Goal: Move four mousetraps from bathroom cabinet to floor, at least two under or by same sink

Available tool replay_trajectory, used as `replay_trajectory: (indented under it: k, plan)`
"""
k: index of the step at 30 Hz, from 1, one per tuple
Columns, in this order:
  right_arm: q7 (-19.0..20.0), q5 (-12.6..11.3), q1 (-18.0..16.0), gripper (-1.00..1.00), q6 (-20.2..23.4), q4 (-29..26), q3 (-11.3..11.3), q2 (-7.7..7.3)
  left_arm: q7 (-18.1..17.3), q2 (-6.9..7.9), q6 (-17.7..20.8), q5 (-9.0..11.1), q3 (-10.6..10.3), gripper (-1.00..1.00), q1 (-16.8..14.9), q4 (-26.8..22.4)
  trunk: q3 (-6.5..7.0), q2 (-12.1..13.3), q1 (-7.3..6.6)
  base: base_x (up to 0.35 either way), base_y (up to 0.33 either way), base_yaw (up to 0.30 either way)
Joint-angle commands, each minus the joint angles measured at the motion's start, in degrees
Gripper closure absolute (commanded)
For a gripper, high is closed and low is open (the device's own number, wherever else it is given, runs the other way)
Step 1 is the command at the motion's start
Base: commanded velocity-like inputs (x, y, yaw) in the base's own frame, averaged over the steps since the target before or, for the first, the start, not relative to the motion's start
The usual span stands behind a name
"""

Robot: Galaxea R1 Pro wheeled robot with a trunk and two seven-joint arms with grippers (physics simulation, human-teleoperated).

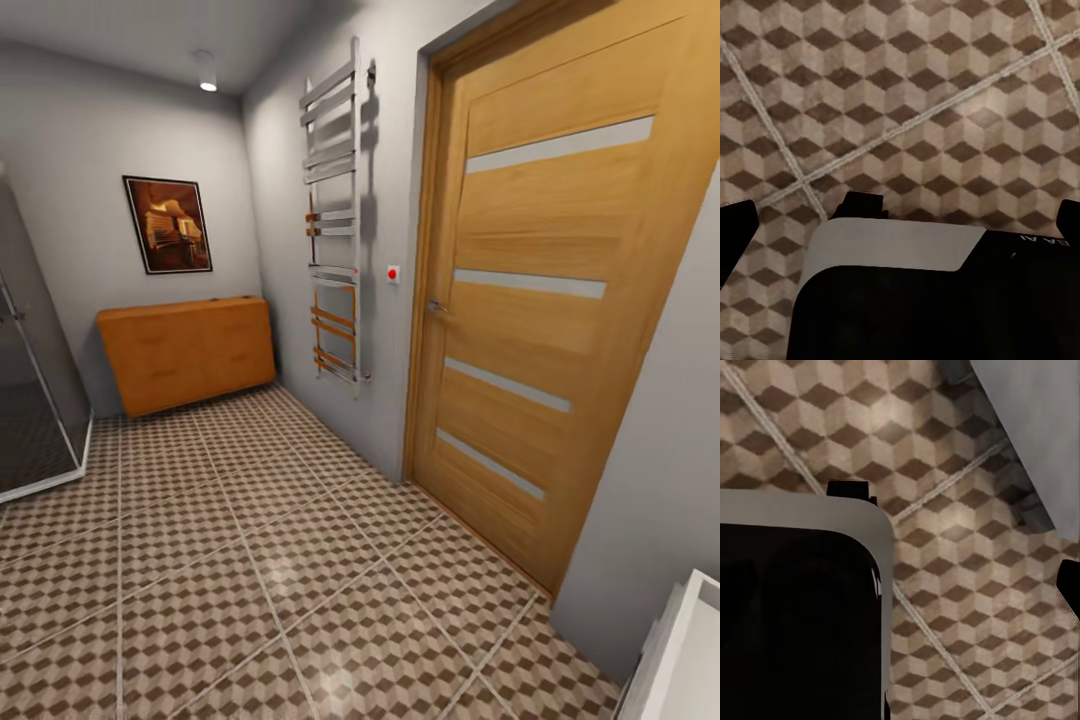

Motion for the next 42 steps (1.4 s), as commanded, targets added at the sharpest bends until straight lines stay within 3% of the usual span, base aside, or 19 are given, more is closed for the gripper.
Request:
replay_trajectory:
  k: [1, 42]
  plan:
    - [-0.2, 0.6, -0.1, -1.0, -0.3, 0.2, -0.3, -0.01, 0.2, -0.02, -0.2, 0.4, -0.5, -1.0, 0.0, 0.1, -0.06, 0.0, 0.0, 0.0, 0.0, 0.289]
    - [-0.2, 0.7, 0.0, -1.0, -0.3, 0.2, -0.3, 0.08, 0.2, -0.03, -0.2, 0.4, -0.5, -1.0, 0.0, 0.1, -0.06, 0.0, 0.0, 0.0, 0.0, 0.289]
